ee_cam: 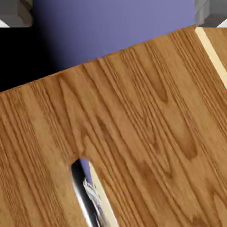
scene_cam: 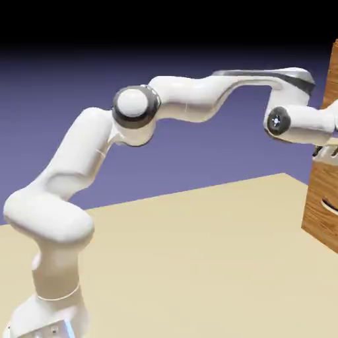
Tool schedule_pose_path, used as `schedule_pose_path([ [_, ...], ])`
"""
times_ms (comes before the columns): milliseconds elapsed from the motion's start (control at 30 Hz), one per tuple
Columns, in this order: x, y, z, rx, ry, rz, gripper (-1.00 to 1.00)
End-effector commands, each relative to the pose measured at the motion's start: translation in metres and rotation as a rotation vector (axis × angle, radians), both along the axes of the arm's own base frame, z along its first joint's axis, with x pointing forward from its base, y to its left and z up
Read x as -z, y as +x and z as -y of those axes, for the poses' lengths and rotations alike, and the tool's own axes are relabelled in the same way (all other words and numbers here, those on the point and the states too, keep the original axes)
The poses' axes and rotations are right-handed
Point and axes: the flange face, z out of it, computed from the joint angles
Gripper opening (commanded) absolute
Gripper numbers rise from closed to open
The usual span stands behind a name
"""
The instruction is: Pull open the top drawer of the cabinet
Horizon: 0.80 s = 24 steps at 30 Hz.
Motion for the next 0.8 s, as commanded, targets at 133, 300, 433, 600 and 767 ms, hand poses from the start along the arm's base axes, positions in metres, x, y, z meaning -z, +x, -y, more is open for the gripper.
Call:
schedule_pose_path([
  [133, -0.011, 0.024, -0.059, -0.097, -0.201, 0.082, 0.00],
  [300, -0.018, 0.037, -0.086, -0.136, -0.285, 0.121, 0.00],
  [433, -0.029, 0.052, -0.081, -0.127, -0.289, 0.132, 0.00],
  [600, -0.028, 0.070, -0.083, -0.129, -0.290, 0.130, 0.00],
  [767, -0.014, 0.083, -0.088, -0.140, -0.283, 0.117, -1.00],
])
